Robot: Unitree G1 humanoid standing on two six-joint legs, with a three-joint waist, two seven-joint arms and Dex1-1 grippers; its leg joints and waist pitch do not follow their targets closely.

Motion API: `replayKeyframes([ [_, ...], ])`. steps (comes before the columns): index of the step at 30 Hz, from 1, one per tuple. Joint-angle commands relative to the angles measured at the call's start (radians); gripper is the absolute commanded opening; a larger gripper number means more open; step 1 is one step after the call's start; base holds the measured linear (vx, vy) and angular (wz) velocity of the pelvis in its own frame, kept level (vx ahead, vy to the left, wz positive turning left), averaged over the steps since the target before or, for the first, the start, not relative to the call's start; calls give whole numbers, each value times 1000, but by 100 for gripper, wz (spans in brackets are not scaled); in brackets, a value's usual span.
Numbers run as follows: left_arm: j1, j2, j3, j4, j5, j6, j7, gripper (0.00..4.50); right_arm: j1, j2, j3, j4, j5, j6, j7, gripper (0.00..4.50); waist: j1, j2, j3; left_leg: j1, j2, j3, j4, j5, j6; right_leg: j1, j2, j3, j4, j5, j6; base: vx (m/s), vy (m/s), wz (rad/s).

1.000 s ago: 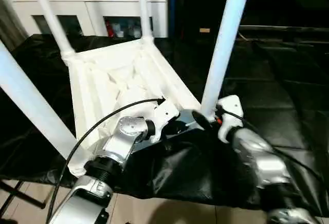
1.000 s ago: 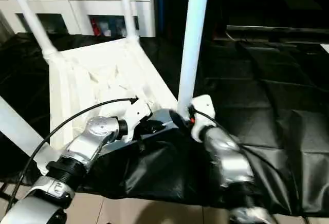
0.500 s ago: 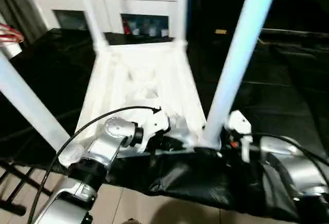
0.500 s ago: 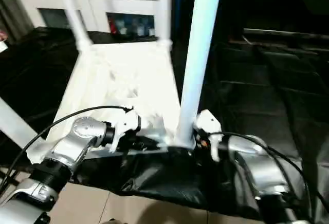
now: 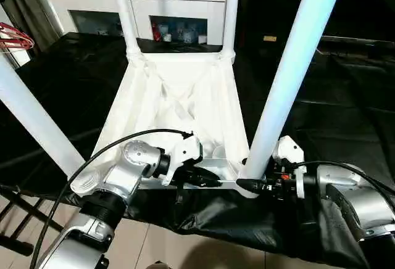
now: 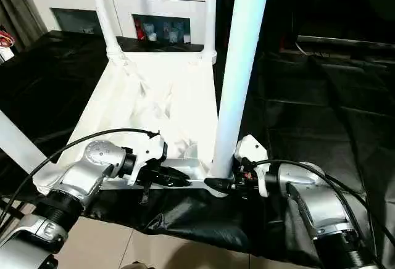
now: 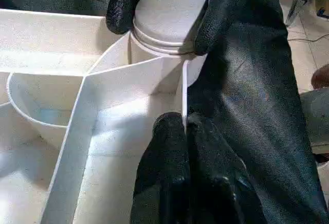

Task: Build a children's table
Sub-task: Rotate leg to tighten

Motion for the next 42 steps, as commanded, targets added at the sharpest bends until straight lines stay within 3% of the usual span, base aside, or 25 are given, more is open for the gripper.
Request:
replayKeyframes([
  [1,-48,-39,15,-24,-33,-33,50,0,-4,61,53,-10,19,-4,-13,261,-6,-22,-67,7,29,-2,-64,-230,59,46,-51,35,-72,-293,-194,0,0,0],
  [5,-64,-86,28,-9,-2,-28,175,0,-56,187,-5,107,-49,-27,-290,260,-23,-22,-63,6,24,-6,-73,-270,19,46,-50,31,-79,-363,-170,0,0,0],
  [6,-65,-95,30,-11,1,-24,194,0,-63,208,-13,123,-57,-30,-332,260,-33,-14,-62,11,23,-6,-73,-291,7,42,-49,32,-82,-374,-165,0,0,0],
  [7,-66,-112,30,-14,9,-14,228,0,-72,238,-20,140,-67,-30,-387,259,-40,-13,-62,9,24,-7,-74,-293,-1,42,-49,33,-81,-369,-166,0,0,0],
  [8,-65,-122,30,-17,13,-7,246,0,-76,255,-23,147,-73,-29,-416,259,-49,-18,-62,5,20,-9,-76,-299,-4,48,-48,30,-82,-374,-161,0,0,0],
  [11,-74,-172,22,-5,44,10,343,0,-101,341,-45,184,-93,-31,-556,259,-63,-18,-66,6,20,-6,-71,-270,9,48,-46,33,-79,-313,-172,0,0,0],
  [16,-98,-239,17,33,67,25,455,0,-151,425,-62,258,-139,-45,-723,259,-70,-17,-69,2,14,-3,-66,-219,27,53,-44,32,-75,-249,-193,0,0,0],
  [17,-99,-244,16,33,68,23,456,0,-158,429,-66,266,-141,-54,-731,259,-69,-10,-70,4,15,-4,-66,-217,27,53,-45,32,-74,-244,-195,0,0,0],
  [18,-99,-247,16,33,70,22,459,0,-162,434,-69,273,-144,-60,-740,259,-72,-12,-69,3,15,-4,-66,-219,30,52,-44,32,-75,-240,-196,0,0,0],
  [19,-97,-248,17,26,68,24,452,0,-167,439,-87,268,-113,-53,-714,294,-72,-10,-71,3,16,-3,-64,-214,38,54,-43,32,-73,-210,-203,0,0,0],
  [23,-88,-228,12,9,60,4,408,0,-162,423,-102,237,-82,-25,-666,334,-72,-10,-71,4,17,-3,-64,-214,54,56,-42,32,-70,-179,-220,0,0,0],
  [24,-84,-215,14,2,51,-4,387,0,-154,400,-93,221,-90,-26,-644,338,-73,-6,-70,5,18,-3,-64,-218,54,56,-42,32,-70,-181,-222,0,0,0],
  [26,-80,-193,20,1,39,-14,362,0,-138,362,-78,194,-97,-20,-602,363,-71,-9,-71,5,18,-3,-63,-220,54,58,-43,32,-70,-179,-224,0,0,0],
  [27,-80,-189,22,2,36,-15,357,0,-133,354,-76,187,-94,-14,-589,363,-68,-8,-70,7,19,-2,-63,-222,57,57,-42,33,-71,-178,-226,0,0,0],
  [28,-83,-177,25,8,32,-25,346,0,-118,328,-69,161,-74,12,-540,363,-71,-20,-69,4,19,-1,-64,-221,61,58,-41,33,-71,-180,-225,0,0,0],
  [32,-95,-127,46,27,13,-52,280,0,-52,200,-33,64,-23,40,-323,363,-47,-21,-68,7,24,1,-62,-211,77,56,-46,35,-70,-204,-215,0,0,0],
  [37,-91,-87,54,21,0,-54,218,0,-43,137,-45,50,-1,24,-220,363,-36,-19,-67,7,26,0,-61,-227,67,52,-48,35,-71,-239,-216,0,0,0],
  [38,-90,-83,55,20,-1,-52,213,0,-44,132,-47,50,1,25,-213,350,-35,-15,-68,7,26,-1,-62,-225,64,52,-48,34,-69,-237,-217,0,0,0],
  [42,-87,-62,58,24,-7,-59,185,0,-41,84,-40,24,21,24,-137,317,-27,-19,-71,8,27,1,-58,-198,71,52,-46,34,-65,-191,-229,0,0,0],
])
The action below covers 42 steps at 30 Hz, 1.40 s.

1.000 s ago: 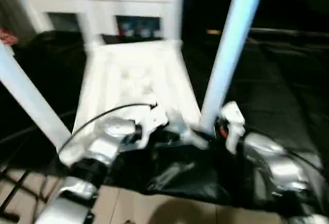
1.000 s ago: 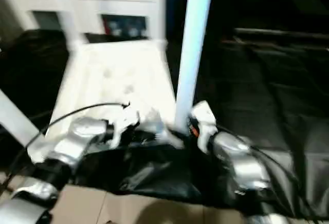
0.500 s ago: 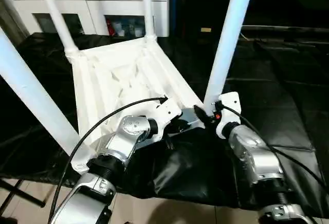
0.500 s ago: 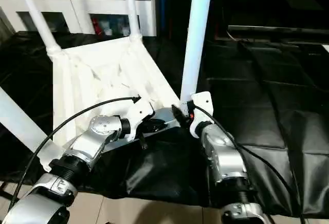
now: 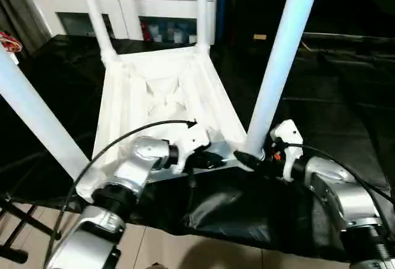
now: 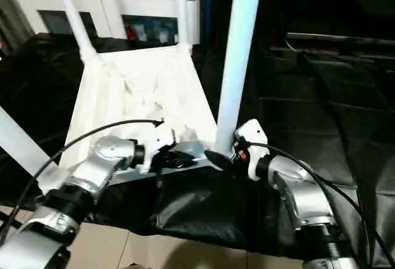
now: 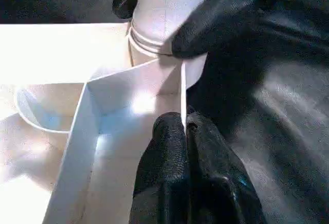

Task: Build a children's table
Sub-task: Rotate leg to tighten

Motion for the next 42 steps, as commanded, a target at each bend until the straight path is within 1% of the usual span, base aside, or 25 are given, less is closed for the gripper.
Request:
replayKeyframes([
  [1,-30,-6,23,-49,-46,-50,5,0,12,-2,51,-48,28,2,71,304,0,-19,-72,10,28,1,-58,-197,73,53,-46,35,-64,-187,-230,0,0,0],
  [3,-28,1,27,-44,-50,-55,0,0,17,-25,61,-64,34,13,95,297,3,-24,-72,8,27,1,-57,-184,79,55,-47,35,-61,-180,-229,0,0,0],
  [4,-28,3,27,-42,-50,-57,-1,0,17,-28,63,-66,33,13,99,284,3,-23,-72,6,27,1,-57,-183,81,55,-48,34,-61,-185,-227,0,0,0],
  [5,-27,4,28,-40,-50,-59,-2,0,18,-30,64,-66,30,13,103,284,2,-28,-71,6,27,1,-57,-184,81,55,-48,34,-63,-192,-225,0,0,0],
  [6,-27,5,28,-39,-50,-61,-3,0,18,-32,65,-67,28,12,108,264,3,-26,-71,7,27,1,-57,-188,79,54,-49,34,-64,-208,-224,0,0,0],
  [8,-26,7,27,-37,-52,-64,-7,0,15,-33,72,-59,20,5,115,254,3,-28,-71,7,27,1,-58,-190,74,53,-49,34,-65,-227,-218,0,0,0],
  [12,-22,4,25,-36,-51,-65,-5,0,11,-32,83,-45,11,-5,118,215,5,-27,-72,6,27,1,-57,-184,73,53,-49,34,-64,-215,-218,0,0,0],
  [13,-18,3,23,-41,-50,-63,-5,0,12,-31,88,-42,8,-8,118,215,5,-22,-71,6,27,0,-57,-187,72,52,-49,34,-64,-214,-218,0,0,0],
  [15,-16,2,22,-43,-50,-62,-5,0,13,-31,92,-42,6,-8,118,206,4,-25,-71,6,26,1,-58,-192,70,54,-48,33,-65,-220,-216,0,0,0],
  [19,-12,3,20,-47,-49,-60,-7,0,14,-27,99,-47,3,-3,112,199,4,-25,-72,6,26,0,-57,-191,68,54,-48,33,-65,-220,-214,0,0,0],
  [23,-22,-8,28,-23,-33,-64,45,0,23,-6,108,-43,-10,-7,82,197,2,-22,-71,7,26,1,-57,-193,68,52,-47,33,-65,-212,-218,0,0,0],
  [24,-27,-16,30,-12,-26,-63,70,0,27,6,109,-39,-16,-11,61,197,1,-24,-71,6,25,0,-58,-200,65,53,-47,33,-66,-225,-214,0,0,0],
  [25,-38,-37,30,8,-11,-58,119,0,26,44,96,-23,-24,-10,-6,197,-2,-29,-69,6,25,1,-59,-206,62,52,-47,34,-68,-240,-209,0,0,0],
  [26,-45,-51,30,18,-2,-53,150,0,25,68,87,-12,-28,-8,-46,197,-2,-27,-67,7,24,0,-60,-212,58,50,-47,34,-70,-256,-205,0,0,0],
  [27,-53,-70,29,27,6,-47,184,0,22,96,80,1,-34,-8,-91,197,-9,-31,-63,9,22,0,-65,-248,43,48,-47,32,-77,-319,-191,0,0,0],
  [28,-53,-70,29,27,6,-47,184,0,22,96,80,1,-34,-8,-91,197,-9,-29,-64,13,22,-3,-66,-266,31,49,-50,31,-81,-368,-172,0,0,0],
  [29,-61,-91,30,34,13,-34,220,0,18,127,74,17,-43,-9,-143,197,-12,-29,-63,10,23,-5,-69,-272,25,50,-49,32,-82,-376,-162,0,0,0],
  [31,-71,-122,29,39,21,-14,266,0,5,170,70,44,-62,-6,-217,197,-20,-27,-60,14,23,-6,-72,-306,13,43,-47,32,-85,-401,-158,0,0,0],
  [33,-80,-154,28,42,26,4,305,0,-14,215,62,78,-79,-2,-297,197,-29,-29,-61,13,20,-8,-73,-320,3,45,-48,30,-89,-423,-147,0,0,0],
  [34,-96,-212,17,51,37,28,363,0,-71,303,37,155,-105,-1,-451,197,-36,-22,-61,13,19,-8,-72,-322,-2,42,-48,33,-88,-419,-147,0,0,0],
  [36,-104,-244,5,59,47,35,389,0,-116,347,33,202,-124,-11,-522,197,-53,-23,-61,3,15,-14,-77,-325,-15,50,-46,27,-87,-416,-142,0,0,0],
  [37,-107,-248,-3,64,56,31,394,0,-126,352,44,209,-137,-24,-525,197,-56,-23,-64,10,14,-11,-73,-330,-8,48,-46,29,-91,-400,-142,0,0,0],
  [39,-111,-246,-15,75,69,13,394,0,-133,356,55,212,-155,-43,-523,197,-55,-23,-64,11,13,-8,-68,-318,15,47,-45,33,-91,-363,-154,0,0,0],
  [40,-114,-242,-18,80,72,1,386,0,-136,358,48,213,-146,-57,-514,231,-53,-24,-66,8,13,-6,-67,-294,28,49,-45,34,-89,-331,-162,0,0,0],
  [42,-115,-234,-22,82,74,-13,374,0,-137,356,40,211,-135,-64,-504,268,-51,-25,-67,7,13,-5,-66,-274,37,51,-44,34,-86,-306,-170,0,0,0],
])
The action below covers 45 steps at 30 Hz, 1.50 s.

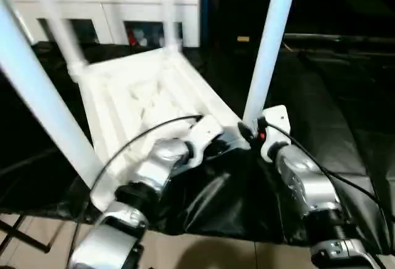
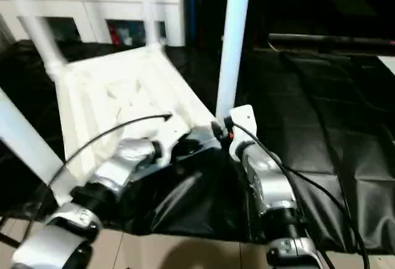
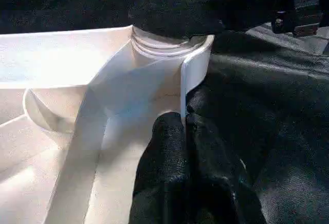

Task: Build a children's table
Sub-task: Rotate leg to tighten

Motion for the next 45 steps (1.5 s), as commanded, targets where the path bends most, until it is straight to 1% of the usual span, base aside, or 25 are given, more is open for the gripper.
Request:
replayKeyframes([
  [1,-57,-56,-57,-34,-23,-88,-53,0,-2,78,96,26,44,15,87,275,7,-16,-65,1,15,-3,-67,-259,44,50,-43,32,-83,-284,-184,0,0,0],
  [2,-56,-46,-56,-36,-23,-96,-68,0,4,73,83,17,54,20,106,275,6,-14,-65,1,16,-3,-67,-259,45,50,-43,32,-82,-280,-187,0,0,0],
  [4,-50,-19,-54,-42,-29,-113,-113,0,21,41,77,-3,49,21,142,295,5,-15,-66,1,17,-3,-67,-261,50,50,-43,31,-82,-277,-191,0,0,0],
  [6,-48,-13,-55,-44,-31,-114,-123,0,25,31,79,-6,49,20,150,304,6,-14,-65,1,18,-3,-68,-263,50,51,-43,31,-82,-280,-191,0,0,0],
  [8,-30,24,-60,-72,-47,-138,-195,0,58,-30,97,-45,51,13,223,332,9,-14,-67,4,20,-3,-68,-264,53,51,-44,32,-82,-274,-192,0,0,0],
  [12,-16,70,-56,-90,-70,-146,-280,0,99,-123,131,-70,47,-23,351,332,16,-12,-68,4,25,-1,-65,-246,65,50,-45,34,-74,-208,-225,0,0,0],
  [13,-13,81,-56,-95,-78,-151,-303,0,106,-144,136,-76,52,-27,387,332,23,-14,-67,4,25,1,-64,-242,70,51,-45,34,-72,-196,-236,0,0,0],
  [14,-13,81,-56,-95,-78,-151,-303,0,106,-144,136,-76,52,-27,387,332,26,-14,-67,5,25,1,-65,-245,70,50,-45,34,-72,-205,-236,0,0,0],
  [15,-8,100,-53,-107,-94,-151,-351,0,118,-179,135,-100,73,-31,457,332,32,-17,-66,7,26,2,-65,-251,68,50,-47,34,-73,-224,-233,0,0,0],
  [16,-8,100,-53,-107,-94,-151,-351,0,118,-179,135,-100,73,-31,457,332,38,-19,-65,7,28,1,-66,-252,69,50,-49,35,-72,-237,-230,0,0,0],
  [17,-2,123,-51,-116,-111,-158,-401,0,129,-212,134,-121,89,-28,534,332,38,-17,-64,7,29,1,-66,-254,67,48,-48,35,-73,-241,-229,0,0,0],
  [18,-2,123,-51,-116,-111,-158,-401,0,129,-212,134,-121,89,-28,534,332,42,-21,-65,5,29,1,-66,-250,69,51,-48,35,-71,-241,-226,0,0,0],
  [19,0,137,-48,-116,-119,-162,-428,0,138,-237,141,-136,101,-25,581,332,44,-20,-65,5,30,2,-66,-251,70,49,-48,35,-72,-243,-225,0,0,0],
  [21,4,155,-47,-119,-131,-159,-463,0,148,-267,155,-160,123,-17,638,332,49,-24,-65,6,32,2,-66,-246,72,50,-48,34,-70,-241,-225,0,0,0],
  [23,7,170,-47,-119,-140,-158,-487,0,158,-291,166,-184,145,-5,686,332,55,-21,-65,7,34,3,-65,-244,74,47,-50,36,-70,-243,-227,0,0,0],
  [24,8,173,-46,-117,-141,-159,-495,0,161,-297,168,-191,150,0,701,318,58,-28,-64,6,32,4,-65,-239,76,48,-49,35,-70,-251,-223,0,0,0],
  [25,11,182,-46,-117,-143,-158,-513,0,167,-310,176,-207,159,13,732,300,60,-27,-64,5,34,4,-66,-237,72,46,-50,35,-69,-259,-221,0,0,0],
  [32,24,200,-45,-129,-160,-138,-565,0,174,-335,194,-211,165,16,795,253,68,-32,-63,4,33,3,-67,-239,62,46,-53,35,-71,-286,-210,0,0,0],
  [34,29,206,-48,-136,-165,-132,-582,0,176,-338,198,-217,169,20,799,249,69,-31,-63,4,34,3,-67,-237,61,46,-52,35,-71,-290,-206,0,0,0],
  [35,31,209,-50,-136,-165,-133,-587,0,178,-339,199,-219,171,22,802,247,69,-28,-64,5,35,2,-67,-235,60,45,-53,35,-70,-284,-208,0,0,0],
  [36,31,212,-52,-134,-165,-135,-589,0,180,-339,200,-224,173,25,804,247,68,-29,-64,5,34,3,-67,-232,61,44,-51,35,-70,-275,-210,0,0,0],
  [37,32,213,-52,-133,-165,-136,-589,0,182,-339,200,-226,173,26,804,246,68,-26,-64,5,34,3,-67,-233,59,44,-50,36,-70,-268,-212,0,0,0],
  [40,31,214,-52,-128,-168,-135,-592,0,194,-335,200,-244,178,36,801,245,69,-28,-64,6,34,3,-67,-236,56,45,-51,35,-70,-272,-211,0,0,0],
  [43,17,196,-46,-102,-156,-141,-553,0,208,-311,196,-259,187,65,765,244,71,-28,-64,7,34,3,-67,-236,56,44,-52,36,-70,-277,-210,0,0,0],
  [45,8,174,-42,-84,-144,-139,-501,0,212,-284,193,-257,175,73,711,244,74,-25,-63,7,34,2,-68,-240,48,44,-50,36,-71,-276,-206,0,0,0],
])
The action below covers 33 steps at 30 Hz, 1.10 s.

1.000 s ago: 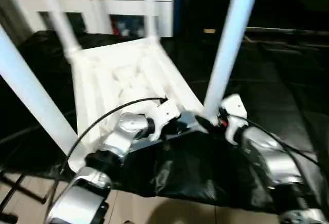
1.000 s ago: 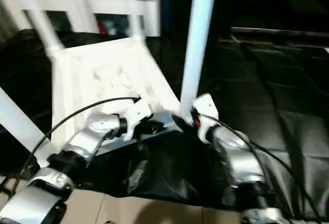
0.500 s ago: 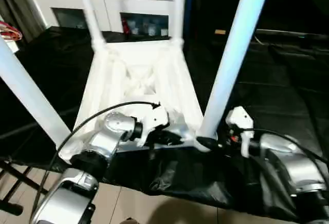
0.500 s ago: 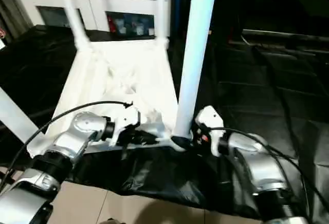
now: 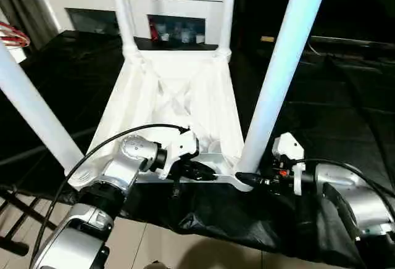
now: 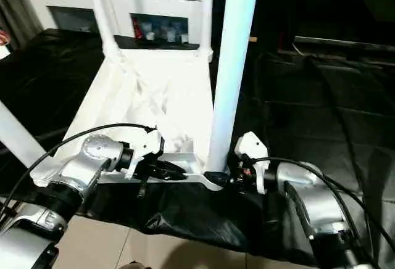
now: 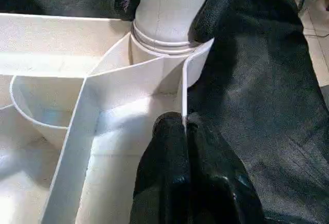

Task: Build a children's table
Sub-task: Rotate leg to tighten

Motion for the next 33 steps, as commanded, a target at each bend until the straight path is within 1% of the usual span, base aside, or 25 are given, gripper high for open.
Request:
replayKeyframes([
  [1,-45,-59,17,-10,-15,-18,90,0,18,54,63,-10,1,23,-28,244,-9,-23,-64,10,28,0,-70,-253,42,45,-51,36,-74,-307,-194,0,0,0],
  [2,-53,-80,20,1,-3,-13,142,0,9,87,52,13,-22,13,-100,244,-10,-26,-62,11,28,-1,-72,-267,38,44,-52,36,-77,-336,-187,0,0,0],
  [4,-65,-118,28,17,13,-3,232,0,-14,147,28,61,-55,6,-224,244,-17,-17,-60,16,25,-6,-76,-322,8,39,-54,34,-88,-440,-152,0,0,0],
  [5,-65,-118,28,17,13,-3,232,0,-14,147,28,61,-55,6,-224,244,-17,-17,-60,16,25,-6,-76,-322,8,39,-54,34,-88,-440,-152,0,0,0],
  [6,-78,-163,35,32,26,9,322,0,-45,213,4,107,-69,15,-336,244,-34,-21,-56,18,22,-8,-79,-360,-9,36,-52,31,-96,-490,-131,0,0,0],
  [7,-83,-189,35,37,33,18,364,0,-61,248,-2,120,-81,20,-395,244,-45,-20,-57,19,19,-12,-79,-376,-19,36,-52,28,-98,-518,-122,0,0,0],
  [8,-84,-197,34,38,35,21,375,0,-66,258,-4,123,-84,22,-412,244,-56,-19,-56,15,18,-14,-81,-378,-19,38,-50,26,-101,-522,-112,0,0,0],
  [9,-87,-215,33,41,39,26,402,0,-79,281,-8,133,-91,27,-453,244,-59,-17,-57,16,18,-15,-80,-380,-17,38,-50,26,-103,-520,-110,0,0,0],
  [10,-89,-229,33,42,42,30,424,0,-90,300,-12,143,-96,31,-487,243,-65,-21,-58,12,17,-14,-80,-369,-10,40,-49,28,-103,-500,-110,0,0,0],
  [11,-92,-252,32,41,47,39,458,0,-116,334,-22,171,-108,32,-553,243,-66,-20,-60,13,16,-13,-79,-363,-8,39,-49,29,-102,-490,-112,0,0,0],
  [12,-96,-272,31,39,50,45,479,0,-143,361,-31,199,-122,29,-610,243,-73,-23,-62,11,15,-12,-78,-343,-4,38,-48,30,-98,-468,-122,0,0,0],
  [14,-95,-281,27,35,53,47,484,0,-156,375,-37,212,-128,23,-638,243,-81,-22,-65,5,14,-10,-76,-311,5,43,-46,31,-95,-419,-134,0,0,0],
  [17,-95,-286,18,36,60,34,485,0,-177,391,-47,234,-128,2,-655,243,-83,-22,-69,2,15,-7,-71,-261,29,48,-44,34,-82,-298,-170,0,0,0],
  [18,-93,-283,16,34,63,23,476,0,-181,402,-64,239,-109,-25,-640,243,-81,-22,-71,3,15,-4,-68,-245,39,48,-44,34,-78,-256,-186,0,0,0],
  [19,-92,-281,16,34,63,21,471,0,-179,404,-68,237,-105,-28,-634,278,-80,-23,-72,5,15,-2,-66,-238,45,47,-45,35,-78,-242,-193,0,0,0],
  [20,-88,-273,14,30,64,14,457,0,-175,403,-73,231,-90,-27,-612,299,-79,-22,-74,2,14,-2,-65,-208,55,53,-44,34,-73,-205,-205,0,0,0],
  [21,-82,-266,11,24,65,9,447,0,-168,401,-76,221,-80,-22,-594,313,-77,-22,-72,2,14,-1,-64,-195,66,53,-43,34,-72,-184,-214,0,0,0],
  [24,-67,-242,9,3,62,9,419,0,-150,375,-66,196,-74,-15,-549,322,-74,-20,-69,3,17,-2,-68,-220,68,55,-45,32,-75,-225,-212,0,0,0],
  [25,-47,-210,1,-27,48,1,361,0,-128,323,-38,166,-83,-18,-493,341,-72,-22,-68,6,18,-2,-69,-234,63,54,-45,32,-78,-248,-207,0,0,0],
  [26,-44,-204,0,-33,45,-1,350,0,-124,312,-33,160,-83,-19,-481,341,-71,-25,-68,5,19,-2,-69,-238,64,55,-45,33,-78,-253,-206,0,0,0],
  [29,-28,-163,-1,-61,20,-14,268,0,-86,223,-1,102,-86,-40,-361,341,-64,-20,-66,10,23,-1,-71,-263,59,49,-46,36,-81,-284,-200,0,0,0],
  [30,-26,-159,-1,-63,18,-18,261,0,-79,211,3,95,-85,-45,-340,341,-58,-18,-66,15,24,0,-70,-269,57,45,-45,38,-82,-285,-200,0,0,0],
  [31,-26,-159,-1,-63,18,-18,261,0,-79,211,3,95,-85,-45,-340,341,-55,-18,-66,14,24,1,-70,-270,56,44,-45,39,-82,-283,-200,0,0,0],
  [32,-23,-134,-4,-66,9,-29,213,0,-52,164,11,55,-63,-40,-259,341,-48,-17,-66,16,25,1,-71,-274,52,42,-46,39,-81,-283,-201,0,0,0],
  [33,-21,-124,-7,-66,7,-36,193,0,-42,148,12,42,-53,-37,-232,341,-44,-20,-65,15,26,0,-73,-278,53,48,-45,39,-79,-282,-195,0,0,0],
])
